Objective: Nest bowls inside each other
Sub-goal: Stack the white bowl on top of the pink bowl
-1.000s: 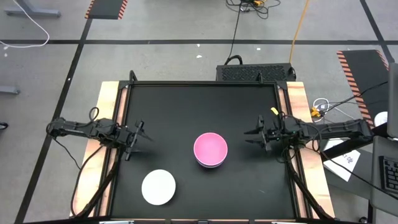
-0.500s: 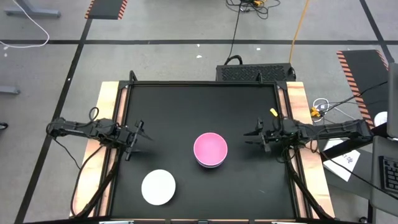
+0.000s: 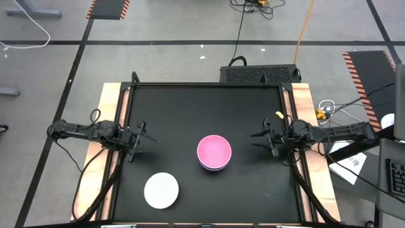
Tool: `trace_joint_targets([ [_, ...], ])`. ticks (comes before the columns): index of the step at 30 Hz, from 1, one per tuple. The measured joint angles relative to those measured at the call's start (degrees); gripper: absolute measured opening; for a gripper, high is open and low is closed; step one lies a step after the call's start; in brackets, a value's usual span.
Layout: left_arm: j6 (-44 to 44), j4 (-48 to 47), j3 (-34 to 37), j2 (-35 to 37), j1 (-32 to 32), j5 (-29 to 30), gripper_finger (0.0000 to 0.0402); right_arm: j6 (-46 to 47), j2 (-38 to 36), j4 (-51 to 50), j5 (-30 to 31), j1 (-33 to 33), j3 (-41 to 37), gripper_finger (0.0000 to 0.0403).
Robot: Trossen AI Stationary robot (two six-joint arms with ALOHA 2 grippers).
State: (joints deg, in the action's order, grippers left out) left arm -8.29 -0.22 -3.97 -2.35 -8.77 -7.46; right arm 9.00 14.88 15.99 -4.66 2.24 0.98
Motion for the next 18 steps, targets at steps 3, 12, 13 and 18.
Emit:
trace_joint_targets([
  [3, 1.3, 2.0, 0.0, 0.0, 0.0, 0.0, 0.0234, -0.7, -1.9, 0.1, 0.0, 0.0, 0.0, 0.0169],
  [12, 2.8, 0.3, -4.5, 0.0, 0.0, -1.6, 0.0234, -1.3, -5.3, -3.5, -0.1, 0.0, -0.1, 0.0169],
  [13, 2.8, -1.2, -5.5, 0.0, 0.0, -1.7, 0.0234, -1.3, -5.6, -4.2, -0.1, 0.0, -0.1, 0.0169],
  [18, 3.5, -8.7, -11.4, -3.5, -0.2, -0.4, 0.0234, -1.1, -6.0, -5.5, 0.0, 0.0, -0.1, 0.0169],
])
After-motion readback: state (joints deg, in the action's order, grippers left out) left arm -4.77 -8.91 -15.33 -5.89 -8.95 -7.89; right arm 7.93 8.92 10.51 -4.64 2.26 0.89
